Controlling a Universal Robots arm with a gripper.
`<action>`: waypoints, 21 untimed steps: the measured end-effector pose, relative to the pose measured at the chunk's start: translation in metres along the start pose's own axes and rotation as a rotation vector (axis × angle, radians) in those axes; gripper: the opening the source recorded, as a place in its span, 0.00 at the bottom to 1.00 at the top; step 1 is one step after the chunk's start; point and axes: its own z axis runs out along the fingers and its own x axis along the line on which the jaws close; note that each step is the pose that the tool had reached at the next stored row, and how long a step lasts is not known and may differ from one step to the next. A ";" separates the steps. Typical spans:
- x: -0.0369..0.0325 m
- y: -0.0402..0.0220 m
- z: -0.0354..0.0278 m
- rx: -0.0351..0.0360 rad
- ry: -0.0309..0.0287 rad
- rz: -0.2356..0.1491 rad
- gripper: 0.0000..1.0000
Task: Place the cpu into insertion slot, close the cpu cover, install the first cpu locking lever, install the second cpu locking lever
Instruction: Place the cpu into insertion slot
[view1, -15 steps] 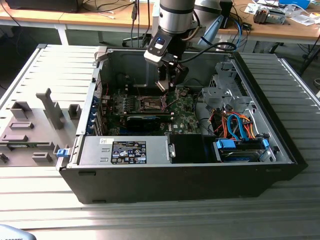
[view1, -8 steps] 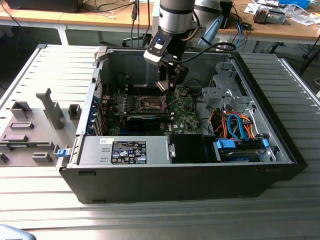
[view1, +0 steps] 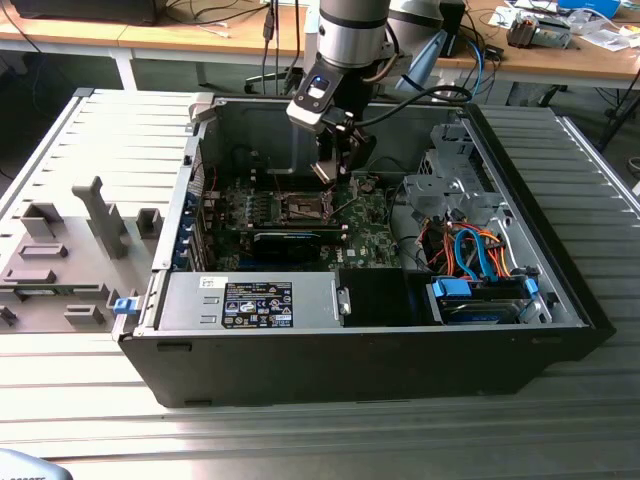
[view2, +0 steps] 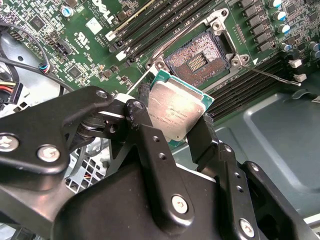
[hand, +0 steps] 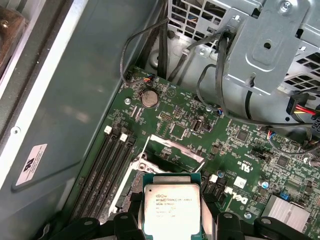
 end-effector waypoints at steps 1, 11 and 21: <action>0.0000 0.0000 0.0001 0.0000 0.0000 0.001 0.55; 0.0000 0.0000 0.0007 -0.0001 -0.0002 0.013 0.55; 0.0000 0.0000 0.0019 -0.0001 -0.0006 0.030 0.55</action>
